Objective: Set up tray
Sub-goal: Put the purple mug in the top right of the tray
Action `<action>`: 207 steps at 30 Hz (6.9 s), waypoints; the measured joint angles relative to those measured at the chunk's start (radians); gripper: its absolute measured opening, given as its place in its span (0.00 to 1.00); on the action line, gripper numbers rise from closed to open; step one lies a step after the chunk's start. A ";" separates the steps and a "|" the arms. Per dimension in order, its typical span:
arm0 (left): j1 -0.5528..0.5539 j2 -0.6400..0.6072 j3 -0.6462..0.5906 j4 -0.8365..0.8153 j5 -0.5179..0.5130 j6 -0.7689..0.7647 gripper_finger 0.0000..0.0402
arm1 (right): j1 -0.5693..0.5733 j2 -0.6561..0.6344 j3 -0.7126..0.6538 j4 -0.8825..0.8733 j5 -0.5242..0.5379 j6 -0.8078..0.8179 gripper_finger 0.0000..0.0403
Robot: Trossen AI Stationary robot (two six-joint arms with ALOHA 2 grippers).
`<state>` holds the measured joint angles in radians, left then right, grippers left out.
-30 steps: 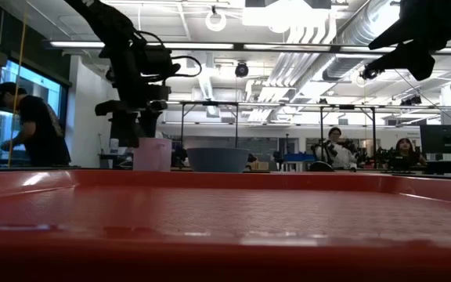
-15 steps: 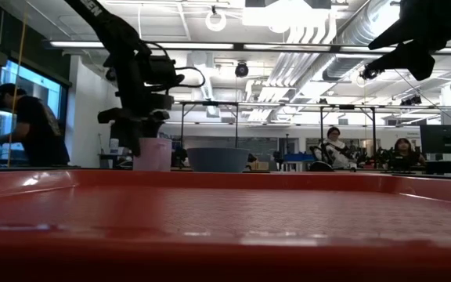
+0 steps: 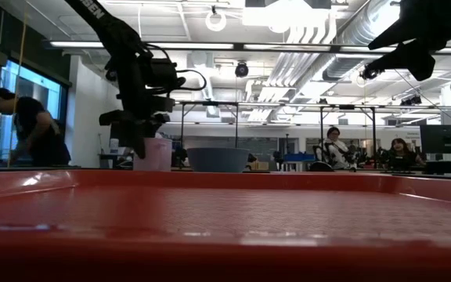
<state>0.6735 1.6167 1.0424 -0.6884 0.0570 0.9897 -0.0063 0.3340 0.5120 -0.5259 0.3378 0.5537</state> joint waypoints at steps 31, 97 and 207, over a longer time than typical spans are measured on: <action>-0.112 -0.010 0.615 -0.667 0.149 -0.111 0.06 | 0.000 0.000 0.000 0.000 0.009 -0.011 0.52; -0.687 0.642 1.263 -0.240 0.146 -0.478 0.06 | 0.000 0.007 -0.003 -0.016 -0.031 -0.038 0.52; -0.613 0.500 1.315 -0.344 -0.233 -0.214 0.74 | 0.006 0.516 -0.003 0.523 -0.561 -0.118 0.00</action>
<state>0.0604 2.1169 2.3575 -1.0320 -0.1756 0.7758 0.0002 0.8500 0.5091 -0.0030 -0.2230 0.4359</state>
